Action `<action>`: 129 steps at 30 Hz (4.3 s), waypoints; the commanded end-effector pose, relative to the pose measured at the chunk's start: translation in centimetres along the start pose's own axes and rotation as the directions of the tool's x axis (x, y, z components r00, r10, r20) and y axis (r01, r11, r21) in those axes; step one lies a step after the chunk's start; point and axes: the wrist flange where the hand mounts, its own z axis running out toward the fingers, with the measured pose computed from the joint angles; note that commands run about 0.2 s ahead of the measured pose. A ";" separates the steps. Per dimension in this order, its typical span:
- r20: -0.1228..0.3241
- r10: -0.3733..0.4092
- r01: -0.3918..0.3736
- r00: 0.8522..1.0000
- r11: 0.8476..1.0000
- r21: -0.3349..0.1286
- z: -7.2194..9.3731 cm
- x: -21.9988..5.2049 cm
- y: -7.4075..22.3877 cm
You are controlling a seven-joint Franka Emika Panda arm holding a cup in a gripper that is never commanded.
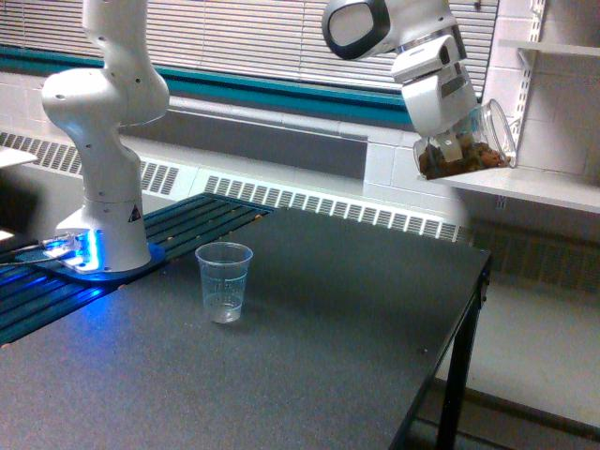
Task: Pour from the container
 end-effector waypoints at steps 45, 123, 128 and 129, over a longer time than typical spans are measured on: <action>-0.044 -0.165 0.159 0.985 0.980 -0.119 -4.7 -5.7 4.8; 0.086 0.001 0.029 0.996 0.935 -0.354 -8.8 -18.7 30.8; 0.109 0.004 0.036 0.994 0.932 -0.360 -8.2 -19.2 30.5; 0.114 0.005 0.037 0.994 0.931 -0.362 -8.0 -19.3 30.5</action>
